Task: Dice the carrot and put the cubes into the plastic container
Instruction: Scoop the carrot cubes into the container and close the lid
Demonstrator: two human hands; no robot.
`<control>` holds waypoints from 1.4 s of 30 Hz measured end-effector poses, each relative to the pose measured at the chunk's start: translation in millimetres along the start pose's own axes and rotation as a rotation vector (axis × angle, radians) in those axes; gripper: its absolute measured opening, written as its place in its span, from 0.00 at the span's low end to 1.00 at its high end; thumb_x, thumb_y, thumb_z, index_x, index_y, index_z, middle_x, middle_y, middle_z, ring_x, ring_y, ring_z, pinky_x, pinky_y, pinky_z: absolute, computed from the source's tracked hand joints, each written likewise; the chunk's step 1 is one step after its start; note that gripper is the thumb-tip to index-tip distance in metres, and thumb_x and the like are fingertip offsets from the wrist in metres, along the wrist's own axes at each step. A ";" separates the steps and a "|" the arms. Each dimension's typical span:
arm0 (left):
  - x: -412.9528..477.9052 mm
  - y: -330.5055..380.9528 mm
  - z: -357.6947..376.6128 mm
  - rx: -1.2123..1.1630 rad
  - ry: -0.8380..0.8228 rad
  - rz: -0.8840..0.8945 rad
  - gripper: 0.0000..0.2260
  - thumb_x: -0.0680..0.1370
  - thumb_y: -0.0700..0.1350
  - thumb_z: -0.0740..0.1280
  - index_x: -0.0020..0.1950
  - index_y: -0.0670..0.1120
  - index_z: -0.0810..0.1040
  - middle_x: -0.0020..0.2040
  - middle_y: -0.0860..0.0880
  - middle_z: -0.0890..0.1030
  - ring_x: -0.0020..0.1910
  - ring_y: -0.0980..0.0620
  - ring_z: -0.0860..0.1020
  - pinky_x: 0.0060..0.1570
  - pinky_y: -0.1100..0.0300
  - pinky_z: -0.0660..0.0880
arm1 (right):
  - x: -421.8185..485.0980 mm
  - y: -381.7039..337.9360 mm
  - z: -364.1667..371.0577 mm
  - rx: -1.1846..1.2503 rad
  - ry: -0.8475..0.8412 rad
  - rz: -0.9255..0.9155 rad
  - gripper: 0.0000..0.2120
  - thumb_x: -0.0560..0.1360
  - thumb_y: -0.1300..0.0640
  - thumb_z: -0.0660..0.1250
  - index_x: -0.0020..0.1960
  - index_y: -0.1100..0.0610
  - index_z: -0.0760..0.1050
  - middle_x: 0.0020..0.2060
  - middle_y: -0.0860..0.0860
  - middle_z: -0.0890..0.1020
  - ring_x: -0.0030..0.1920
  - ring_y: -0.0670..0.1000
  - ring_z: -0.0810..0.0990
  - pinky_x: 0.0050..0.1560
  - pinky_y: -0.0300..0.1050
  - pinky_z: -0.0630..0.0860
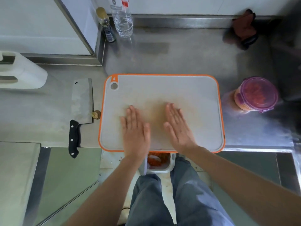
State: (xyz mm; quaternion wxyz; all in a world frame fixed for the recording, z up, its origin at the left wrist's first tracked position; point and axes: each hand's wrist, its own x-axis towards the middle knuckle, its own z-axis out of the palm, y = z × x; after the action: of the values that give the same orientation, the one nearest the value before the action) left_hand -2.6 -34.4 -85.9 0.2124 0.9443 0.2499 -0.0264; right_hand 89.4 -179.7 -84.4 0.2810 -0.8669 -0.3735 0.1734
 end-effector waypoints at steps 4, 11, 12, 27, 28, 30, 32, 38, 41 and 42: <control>-9.4 14.0 -7.5 -0.223 -0.110 0.270 0.28 0.82 0.55 0.36 0.79 0.44 0.48 0.80 0.49 0.47 0.78 0.55 0.43 0.77 0.53 0.42 | 0.6 -18.1 -9.3 0.384 0.048 -0.028 0.27 0.82 0.53 0.46 0.78 0.62 0.49 0.78 0.53 0.53 0.78 0.49 0.50 0.78 0.49 0.46; -9.9 -29.6 -17.1 0.017 -0.033 -0.075 0.33 0.78 0.58 0.32 0.79 0.41 0.42 0.79 0.45 0.40 0.77 0.51 0.36 0.75 0.52 0.33 | -15.0 9.6 -5.7 -0.090 0.141 0.309 0.33 0.78 0.41 0.31 0.77 0.59 0.38 0.78 0.54 0.41 0.77 0.48 0.36 0.76 0.46 0.34; -12.6 -20.6 -13.7 0.022 -0.068 -0.017 0.33 0.78 0.59 0.31 0.79 0.42 0.40 0.79 0.45 0.39 0.77 0.51 0.35 0.75 0.52 0.33 | -15.6 0.6 1.7 -0.070 0.099 0.234 0.34 0.78 0.40 0.30 0.77 0.59 0.38 0.78 0.54 0.41 0.77 0.48 0.36 0.76 0.47 0.35; -21.7 -3.0 -16.6 -0.223 -0.215 0.332 0.28 0.81 0.57 0.37 0.79 0.47 0.43 0.80 0.50 0.42 0.77 0.58 0.38 0.76 0.57 0.39 | -9.3 -21.0 -5.6 0.267 -0.035 0.041 0.30 0.80 0.42 0.40 0.79 0.52 0.43 0.78 0.46 0.48 0.77 0.41 0.43 0.77 0.41 0.41; -16.2 -9.4 -18.6 -0.227 -0.149 0.283 0.27 0.82 0.56 0.38 0.79 0.47 0.43 0.80 0.50 0.43 0.78 0.57 0.39 0.76 0.57 0.39 | -1.7 -18.0 -10.4 0.265 0.005 0.047 0.29 0.80 0.43 0.41 0.79 0.52 0.44 0.78 0.46 0.49 0.77 0.43 0.44 0.76 0.40 0.41; -3.8 -29.9 -22.7 -0.125 -0.022 0.167 0.28 0.81 0.56 0.39 0.79 0.44 0.45 0.80 0.49 0.44 0.78 0.55 0.40 0.76 0.56 0.36 | 24.1 -4.3 -19.4 0.156 0.087 0.086 0.30 0.80 0.43 0.40 0.79 0.55 0.45 0.78 0.49 0.48 0.77 0.44 0.43 0.75 0.38 0.37; 3.8 -48.4 -24.6 0.020 -0.024 0.089 0.30 0.80 0.57 0.36 0.79 0.44 0.43 0.80 0.48 0.42 0.77 0.54 0.37 0.75 0.54 0.34 | 51.2 8.5 -25.3 0.036 0.072 0.157 0.29 0.81 0.46 0.42 0.78 0.58 0.45 0.78 0.52 0.48 0.78 0.47 0.43 0.75 0.41 0.35; 2.1 -54.0 -15.5 0.146 -0.021 0.075 0.29 0.79 0.54 0.36 0.78 0.44 0.41 0.79 0.48 0.42 0.78 0.52 0.39 0.76 0.52 0.37 | 49.5 4.3 -10.6 -0.296 -0.174 -0.103 0.34 0.78 0.40 0.32 0.78 0.58 0.42 0.78 0.54 0.45 0.78 0.50 0.40 0.75 0.46 0.33; 2.1 -55.4 -13.9 0.148 0.008 0.080 0.28 0.80 0.53 0.38 0.79 0.43 0.45 0.80 0.47 0.45 0.78 0.51 0.42 0.77 0.49 0.40 | 16.4 -10.9 -5.7 -0.253 -0.346 -0.303 0.29 0.81 0.44 0.37 0.78 0.55 0.37 0.78 0.52 0.41 0.77 0.48 0.36 0.76 0.46 0.36; 2.0 -55.6 -13.5 0.152 0.010 0.084 0.28 0.81 0.52 0.38 0.79 0.43 0.45 0.80 0.47 0.45 0.78 0.51 0.42 0.77 0.49 0.41 | 6.7 -14.7 -7.7 -0.190 -0.379 -0.319 0.29 0.81 0.45 0.39 0.78 0.55 0.37 0.78 0.51 0.41 0.77 0.46 0.37 0.77 0.46 0.37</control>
State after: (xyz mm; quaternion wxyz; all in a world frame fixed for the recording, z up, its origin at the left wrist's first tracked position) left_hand -28.6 15.7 -95.6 0.1397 0.9675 0.2086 -0.0315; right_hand 89.6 -169.1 -70.0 0.1473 -0.7717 -0.5658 0.2502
